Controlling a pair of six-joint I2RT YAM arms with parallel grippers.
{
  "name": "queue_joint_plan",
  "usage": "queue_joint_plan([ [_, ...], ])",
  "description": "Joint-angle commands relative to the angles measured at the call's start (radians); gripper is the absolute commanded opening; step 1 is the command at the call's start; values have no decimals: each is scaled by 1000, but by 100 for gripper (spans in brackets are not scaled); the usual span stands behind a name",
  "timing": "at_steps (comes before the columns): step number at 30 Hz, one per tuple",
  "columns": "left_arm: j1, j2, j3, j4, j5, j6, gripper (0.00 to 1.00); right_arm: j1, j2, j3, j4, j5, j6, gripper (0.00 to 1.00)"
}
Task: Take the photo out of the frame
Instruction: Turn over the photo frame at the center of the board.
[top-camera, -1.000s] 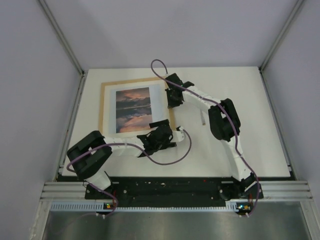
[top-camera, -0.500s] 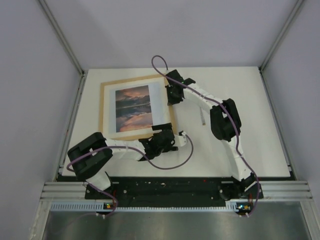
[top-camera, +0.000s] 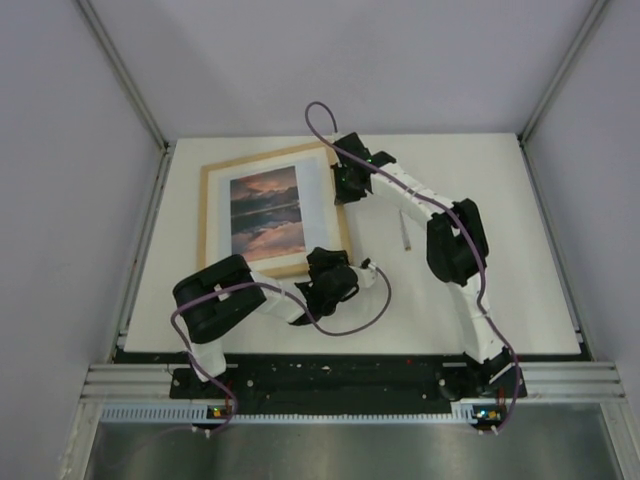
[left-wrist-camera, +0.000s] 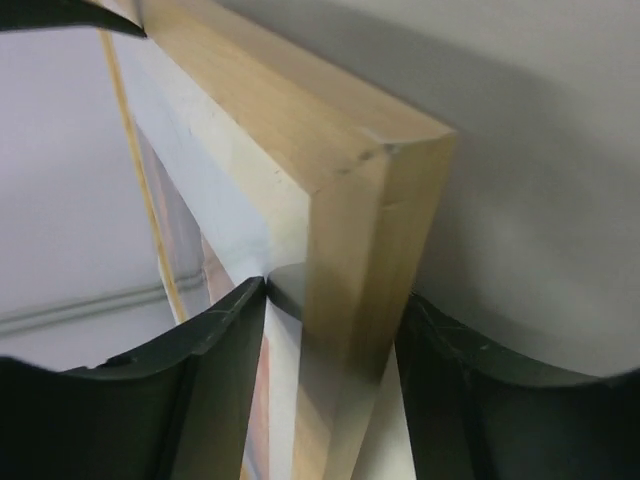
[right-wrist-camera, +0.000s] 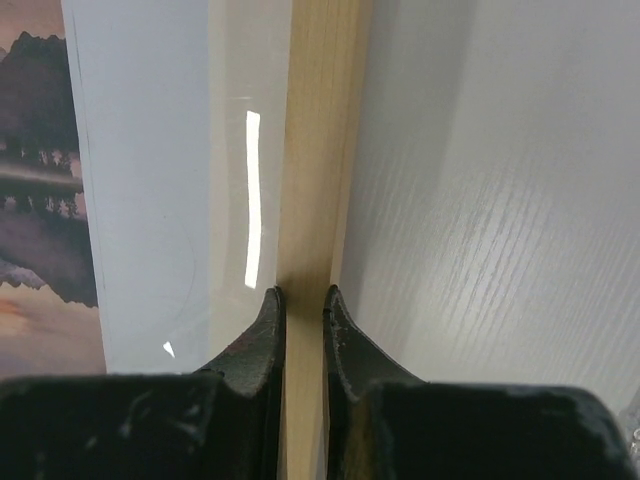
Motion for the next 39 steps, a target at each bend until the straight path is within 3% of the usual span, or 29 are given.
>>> queue_joint_plan([
  [1,2,53,-34,-84,-8,3,45,-7,-124,36,53,-23,4,0],
  [5,2,61,-41,-59,-34,10,0,-15,-138,33,53,-34,6,0],
  [15,2,-16,-44,-51,-41,33,0,-52,-164,35,56,-42,-4,2],
  [20,4,-105,-25,-70,-49,64,0,-118,-187,27,65,-108,-22,43],
  [23,4,-184,15,-186,-23,40,0,-165,-209,10,65,-187,-30,56],
  [30,4,-330,140,-425,60,-22,0,-259,-267,-73,67,-295,-79,62],
  [39,36,-415,340,-603,68,-66,0,-326,-359,-218,117,-382,-97,64],
])
